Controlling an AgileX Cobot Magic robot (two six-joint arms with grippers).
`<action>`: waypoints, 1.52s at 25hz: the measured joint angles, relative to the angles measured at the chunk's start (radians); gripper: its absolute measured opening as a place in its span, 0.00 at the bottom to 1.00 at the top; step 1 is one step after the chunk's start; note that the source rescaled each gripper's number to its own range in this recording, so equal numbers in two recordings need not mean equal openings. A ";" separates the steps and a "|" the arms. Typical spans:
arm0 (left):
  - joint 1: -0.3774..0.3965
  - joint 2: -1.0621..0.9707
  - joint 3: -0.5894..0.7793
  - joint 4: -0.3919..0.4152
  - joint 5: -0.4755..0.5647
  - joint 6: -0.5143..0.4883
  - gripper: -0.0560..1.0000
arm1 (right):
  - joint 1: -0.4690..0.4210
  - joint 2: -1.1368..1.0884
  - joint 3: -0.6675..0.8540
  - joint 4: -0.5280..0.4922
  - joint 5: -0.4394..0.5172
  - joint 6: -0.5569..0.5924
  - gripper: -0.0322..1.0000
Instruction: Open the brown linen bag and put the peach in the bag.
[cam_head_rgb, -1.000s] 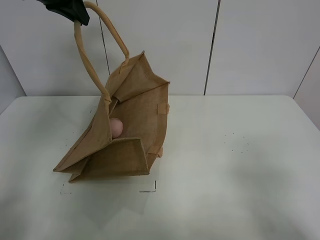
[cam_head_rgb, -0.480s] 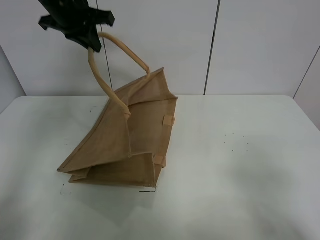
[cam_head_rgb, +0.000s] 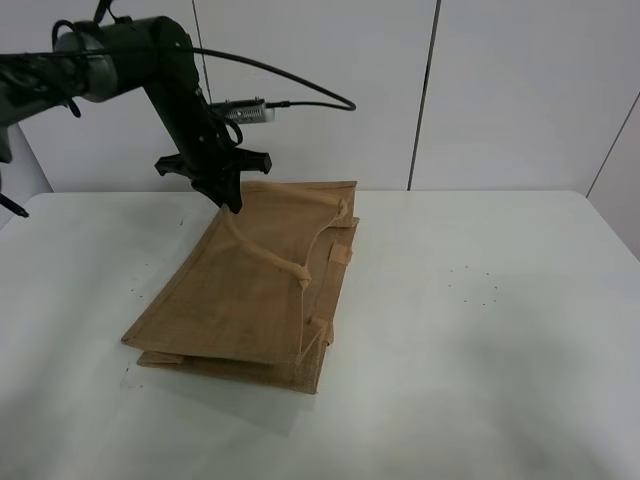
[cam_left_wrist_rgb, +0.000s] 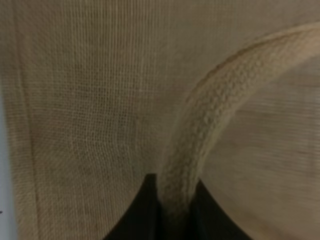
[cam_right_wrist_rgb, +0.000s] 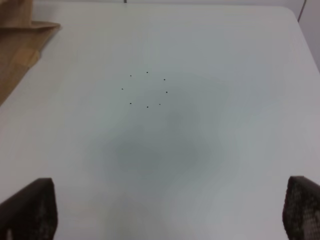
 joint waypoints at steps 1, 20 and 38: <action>0.000 0.016 0.000 0.000 -0.001 0.000 0.05 | 0.000 0.000 0.000 0.000 0.000 0.000 1.00; 0.016 0.056 -0.011 0.109 0.003 0.031 1.00 | 0.000 0.000 0.000 0.002 0.000 0.000 1.00; 0.306 0.033 -0.003 0.109 0.007 0.032 1.00 | 0.000 0.000 0.000 0.002 0.000 0.000 1.00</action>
